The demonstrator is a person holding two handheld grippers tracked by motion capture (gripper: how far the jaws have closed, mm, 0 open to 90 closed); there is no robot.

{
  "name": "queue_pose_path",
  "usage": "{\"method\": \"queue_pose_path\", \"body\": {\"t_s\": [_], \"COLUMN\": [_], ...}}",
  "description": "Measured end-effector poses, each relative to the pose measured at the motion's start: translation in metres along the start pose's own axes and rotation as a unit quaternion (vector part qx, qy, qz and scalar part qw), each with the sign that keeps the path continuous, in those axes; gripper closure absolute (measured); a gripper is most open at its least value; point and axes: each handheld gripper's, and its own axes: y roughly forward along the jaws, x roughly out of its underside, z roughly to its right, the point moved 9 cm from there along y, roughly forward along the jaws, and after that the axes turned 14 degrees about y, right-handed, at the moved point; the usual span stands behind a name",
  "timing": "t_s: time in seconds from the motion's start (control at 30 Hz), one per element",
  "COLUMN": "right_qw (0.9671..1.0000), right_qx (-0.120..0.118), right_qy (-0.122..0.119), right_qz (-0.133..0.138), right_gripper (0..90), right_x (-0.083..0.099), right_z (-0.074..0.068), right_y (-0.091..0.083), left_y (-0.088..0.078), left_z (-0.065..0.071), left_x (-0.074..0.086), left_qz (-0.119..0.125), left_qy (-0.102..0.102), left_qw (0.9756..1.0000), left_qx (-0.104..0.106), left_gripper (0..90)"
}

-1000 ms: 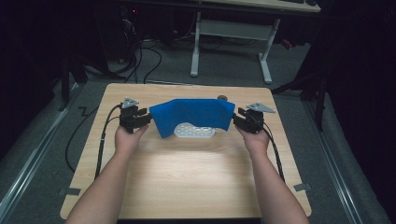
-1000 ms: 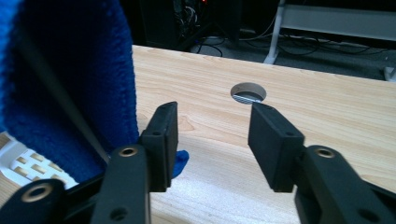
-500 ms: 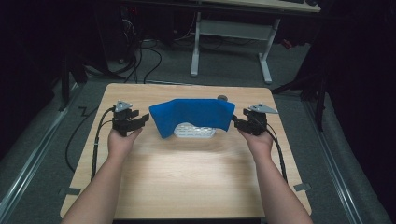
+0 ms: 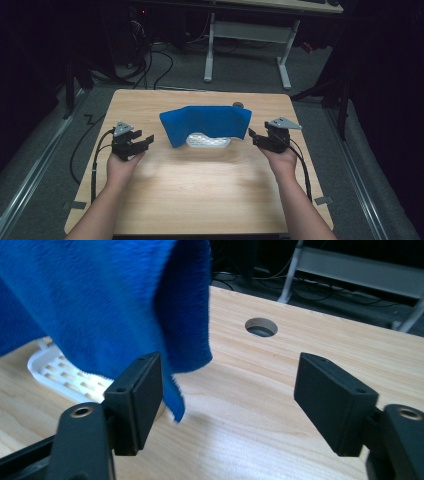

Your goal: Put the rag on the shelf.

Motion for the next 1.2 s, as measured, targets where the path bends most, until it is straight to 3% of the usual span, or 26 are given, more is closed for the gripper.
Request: {"method": "queue_pose_path", "body": {"t_s": [0.07, 0.2, 0.27, 0.33, 0.53, 0.6, 0.67, 0.73, 0.83, 0.9, 0.97, 1.03, 1.1, 1.2], "right_qw": [0.9996, 0.9991, 0.9986, 0.9985, 0.9984, 0.9983, 0.9979, 0.9972, 0.9959, 0.9941, 0.9919, 0.9900, 0.9883, 0.9868], "right_qx": [0.003, -0.003, -0.002, -0.018, -0.053, -0.054, -0.058, -0.061, -0.064, -0.075, -0.090, -0.094, -0.101, -0.104], "right_qy": [-0.022, -0.041, -0.053, -0.043, -0.016, -0.018, -0.019, -0.003, 0.023, 0.009, -0.017, -0.038, -0.035, -0.032], "right_qz": [0.017, -0.004, 0.008, 0.026, 0.008, -0.005, -0.022, -0.044, -0.060, -0.078, -0.088, -0.099, -0.109, -0.120], "right_gripper": [27.6, 21.5, 19.8, 20.2, 16.7, 15.2, 14.8, 14.5, 14.6, 14.3, 13.2, 12.4, 12.3, 12.3], "right_x": [0.003, 0.013, 0.016, 0.023, 0.062, 0.080, 0.099, 0.119, 0.144, 0.153, 0.157, 0.158, 0.160, 0.163], "right_z": [-0.005, -0.017, -0.024, -0.033, -0.053, -0.058, -0.063, -0.066, -0.068, -0.074, -0.082, -0.084, -0.085, -0.082], "right_y": [-0.006, -0.015, -0.021, -0.030, -0.048, -0.053, -0.058, -0.064, -0.074, -0.077, -0.074, -0.069, -0.066, -0.065], "left_y": [-0.006, -0.017, -0.022, -0.026, -0.036, -0.038, -0.040, -0.042, -0.046, -0.046, -0.043, -0.039, -0.037, -0.037], "left_z": [0.006, 0.020, 0.028, 0.038, 0.074, 0.088, 0.107, 0.130, 0.161, 0.174, 0.178, 0.176, 0.174, 0.170], "left_x": [0.004, 0.014, 0.019, 0.024, 0.037, 0.041, 0.047, 0.056, 0.061, 0.059, 0.058, 0.060, 0.064, 0.066], "left_qz": [0.003, 0.006, 0.006, 0.005, -0.010, -0.015, -0.022, -0.031, -0.051, -0.052, -0.058, -0.065, -0.075, -0.078], "left_qy": [0.001, 0.004, 0.003, 0.004, 0.025, 0.026, 0.023, 0.020, 0.041, 0.062, 0.084, 0.077, 0.065, 0.067], "left_qw": [1.0000, 0.9998, 0.9996, 0.9993, 0.9981, 0.9975, 0.9962, 0.9945, 0.9898, 0.9874, 0.9854, 0.9855, 0.9845, 0.9851], "left_qx": [0.006, 0.019, 0.027, 0.037, 0.055, 0.065, 0.081, 0.098, 0.126, 0.136, 0.136, 0.136, 0.144, 0.138], "left_gripper": [41.0, 40.3, 40.1, 39.6, 38.7, 38.4, 37.3, 37.1, 36.0, 35.8, 34.8, 34.2, 34.3, 34.2]}}
